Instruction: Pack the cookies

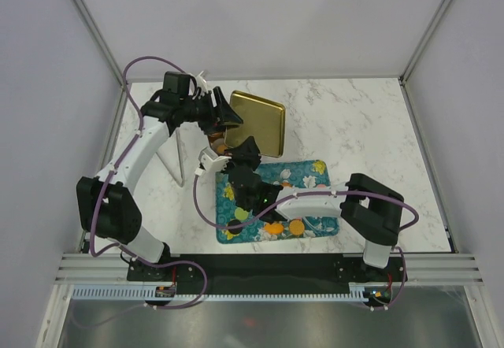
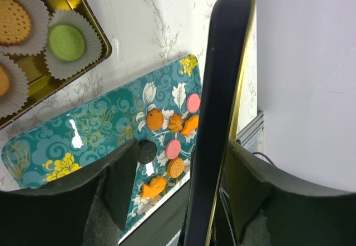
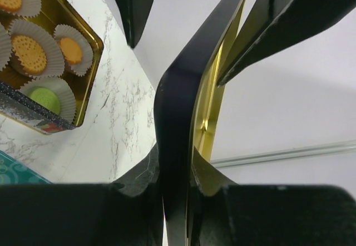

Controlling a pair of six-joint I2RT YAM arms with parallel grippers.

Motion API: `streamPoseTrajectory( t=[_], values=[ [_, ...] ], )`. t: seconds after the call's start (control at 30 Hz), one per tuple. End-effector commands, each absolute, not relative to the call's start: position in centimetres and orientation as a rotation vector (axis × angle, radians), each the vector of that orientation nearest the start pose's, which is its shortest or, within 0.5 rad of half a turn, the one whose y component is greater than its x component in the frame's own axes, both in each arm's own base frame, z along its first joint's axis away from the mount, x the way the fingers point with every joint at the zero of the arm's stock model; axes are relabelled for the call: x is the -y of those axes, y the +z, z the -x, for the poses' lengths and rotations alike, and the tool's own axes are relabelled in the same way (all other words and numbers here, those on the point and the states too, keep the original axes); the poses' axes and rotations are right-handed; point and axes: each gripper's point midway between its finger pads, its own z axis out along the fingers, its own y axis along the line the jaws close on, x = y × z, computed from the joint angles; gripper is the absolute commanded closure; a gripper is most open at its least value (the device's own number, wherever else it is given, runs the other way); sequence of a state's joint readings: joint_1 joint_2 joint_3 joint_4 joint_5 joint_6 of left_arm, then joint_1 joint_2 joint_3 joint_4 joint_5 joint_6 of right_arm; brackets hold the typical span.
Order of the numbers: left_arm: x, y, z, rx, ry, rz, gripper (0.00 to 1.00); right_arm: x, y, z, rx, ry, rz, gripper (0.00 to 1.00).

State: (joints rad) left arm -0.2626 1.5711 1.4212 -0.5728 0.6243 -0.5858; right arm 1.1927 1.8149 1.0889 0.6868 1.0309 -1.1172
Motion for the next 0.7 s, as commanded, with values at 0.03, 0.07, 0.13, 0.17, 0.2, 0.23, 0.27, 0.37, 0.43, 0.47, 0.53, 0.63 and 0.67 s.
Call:
streamPoseTrajectory(
  t=[0.03,0.07,0.13,0.17,0.2,0.23,0.27,0.37,0.43,0.47,0.53,0.63,0.67],
  values=[
    [21.0,28.7,-37.7,-2.230,-1.124,0.072,0.27,-33.7,25.8,-31.9,-1.337,-0.706,0.900,1.00],
    [20.6,29.6,-38.5,-2.196,-1.119,0.082,0.23,-33.6,25.2,-31.8,-1.364,-0.688,0.918,1.00],
    [19.9,30.2,-39.7,-2.168,-1.101,0.111,0.19,-33.8,26.0,-31.6,-1.376,-0.627,0.925,1.00],
    [19.6,31.4,-40.3,-2.139,-1.098,0.118,0.15,-33.6,25.0,-31.2,-1.421,-0.604,0.958,1.00],
    [18.8,32.0,-41.2,-2.108,-1.087,0.135,0.14,-33.6,26.1,-31.2,-1.430,-0.566,0.944,1.00],
    [18.3,32.3,-41.9,-2.094,-1.078,0.150,0.14,-34.1,26.2,-30.9,-1.437,-0.520,0.961,1.00],
    [17.4,33.7,-42.6,-2.055,-1.071,0.166,0.14,-33.7,25.4,-30.8,-1.481,-0.499,0.988,1.00],
    [15.2,36.2,-44.1,-1.979,-1.022,0.212,0.14,-34.0,25.7,-31.1,-1.567,-0.374,1.048,1.00],
    [13.7,37.2,-44.6,-1.941,-0.981,0.254,0.14,-34.9,27.3,-31.8,-1.634,-0.202,0.973,1.00],
    [12.3,38.1,-44.6,-1.911,-0.953,0.288,0.14,-34.8,26.5,-32.5,-1.696,-0.097,1.013,1.00],
    [10.6,38.7,-44.7,-1.876,-0.895,0.346,0.14,-36.3,28.4,-33.3,-1.750,0.133,0.947,1.00],
    [8.7,38.6,-44.0,-1.851,-0.817,0.419,0.14,-37.7,29.6,-35.1,-1.804,0.422,0.931,1.00],
    [7.1,38.5,-44.0,-1.836,-0.780,0.459,0.14,-37.0,29.5,-36.3,-1.837,0.479,0.910,1.00]
  ],
)
